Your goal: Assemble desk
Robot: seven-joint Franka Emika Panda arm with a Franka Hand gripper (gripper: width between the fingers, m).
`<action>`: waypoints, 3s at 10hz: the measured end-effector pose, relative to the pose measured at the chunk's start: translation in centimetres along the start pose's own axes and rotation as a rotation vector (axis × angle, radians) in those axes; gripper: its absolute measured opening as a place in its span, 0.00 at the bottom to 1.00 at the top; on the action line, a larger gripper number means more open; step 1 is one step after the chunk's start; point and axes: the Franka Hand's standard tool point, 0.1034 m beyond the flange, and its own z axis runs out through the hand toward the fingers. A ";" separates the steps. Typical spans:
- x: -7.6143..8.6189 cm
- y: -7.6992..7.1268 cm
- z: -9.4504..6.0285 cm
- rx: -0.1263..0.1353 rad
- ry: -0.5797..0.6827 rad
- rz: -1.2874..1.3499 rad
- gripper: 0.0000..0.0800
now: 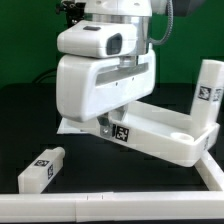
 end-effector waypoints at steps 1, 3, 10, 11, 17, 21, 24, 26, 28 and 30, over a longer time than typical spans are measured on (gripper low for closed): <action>-0.3 -0.1 0.2 -0.003 -0.010 -0.048 0.07; -1.0 0.1 0.3 -0.007 -0.034 -0.136 0.07; 0.3 2.8 1.2 0.001 -0.045 -0.442 0.07; 0.3 2.8 1.3 0.002 -0.046 -0.433 0.07; 3.4 3.2 4.0 -0.017 -0.053 -0.372 0.07; 3.2 2.9 4.5 -0.004 -0.056 -0.367 0.07; 3.2 2.9 4.7 -0.003 -0.056 -0.355 0.07; 4.2 2.7 5.2 0.001 -0.050 -0.367 0.07; 4.4 2.7 5.6 0.001 -0.051 -0.370 0.07; 4.7 2.8 5.7 -0.017 -0.054 -0.391 0.07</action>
Offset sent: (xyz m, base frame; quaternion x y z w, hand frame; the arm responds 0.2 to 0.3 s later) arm 0.0000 0.0000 0.0000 0.0000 0.0000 -0.1938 0.9810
